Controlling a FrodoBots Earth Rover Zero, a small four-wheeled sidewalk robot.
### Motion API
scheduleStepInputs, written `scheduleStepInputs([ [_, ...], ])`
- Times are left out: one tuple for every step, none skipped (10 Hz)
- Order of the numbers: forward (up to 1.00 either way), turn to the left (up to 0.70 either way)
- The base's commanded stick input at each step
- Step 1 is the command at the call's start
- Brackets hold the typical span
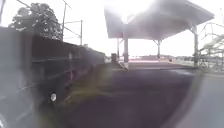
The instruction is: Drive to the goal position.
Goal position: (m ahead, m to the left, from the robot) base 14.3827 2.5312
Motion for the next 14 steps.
scheduleStepInputs([
  [0.5, 0.0],
  [0.5, 0.0],
  [0.5, 0.0],
  [0.5, 0.0],
  [0.5, 0.0],
  [0.5, 0.0],
  [0.5, 0.0],
  [0.5, 0.0],
  [0.5, 0.0],
  [0.5, 0.0],
  [0.5, 0.0],
  [0.5, 0.0],
  [0.5, 0.0],
  [0.5, 0.0],
])
